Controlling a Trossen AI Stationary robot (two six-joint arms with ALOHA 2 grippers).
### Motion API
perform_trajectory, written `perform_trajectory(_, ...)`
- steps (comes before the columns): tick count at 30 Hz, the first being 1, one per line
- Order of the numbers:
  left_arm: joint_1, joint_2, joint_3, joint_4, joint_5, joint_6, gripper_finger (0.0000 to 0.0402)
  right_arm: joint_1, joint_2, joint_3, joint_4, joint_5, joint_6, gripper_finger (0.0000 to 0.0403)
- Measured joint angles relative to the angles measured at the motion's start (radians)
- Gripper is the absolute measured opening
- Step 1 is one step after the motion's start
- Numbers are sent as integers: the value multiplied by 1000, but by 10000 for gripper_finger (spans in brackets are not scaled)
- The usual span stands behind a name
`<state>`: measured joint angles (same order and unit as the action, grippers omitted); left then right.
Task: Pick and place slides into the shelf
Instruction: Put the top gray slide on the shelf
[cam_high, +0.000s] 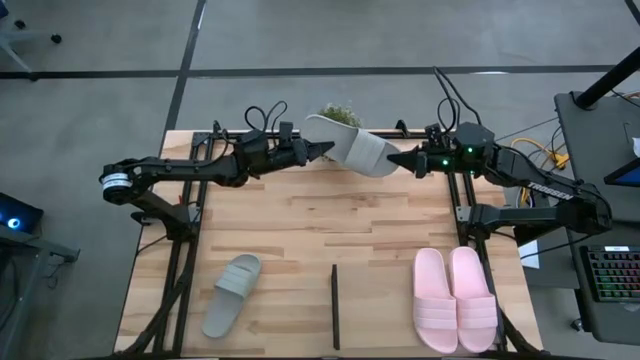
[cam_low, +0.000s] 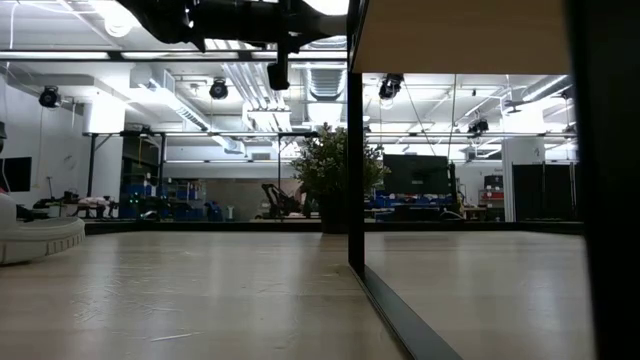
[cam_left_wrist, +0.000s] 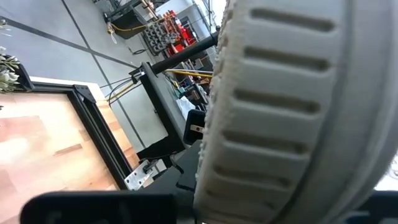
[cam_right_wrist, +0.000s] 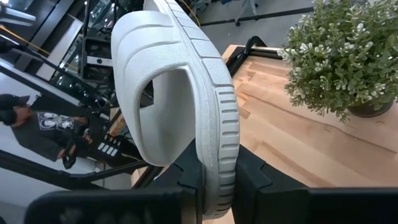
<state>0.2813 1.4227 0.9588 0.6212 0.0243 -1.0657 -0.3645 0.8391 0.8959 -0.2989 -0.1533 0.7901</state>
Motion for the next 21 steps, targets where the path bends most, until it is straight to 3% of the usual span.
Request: perform_trajectory(21,-2,0,0,0,1,-2,47,0,-23,0,-5,-11,2,45)
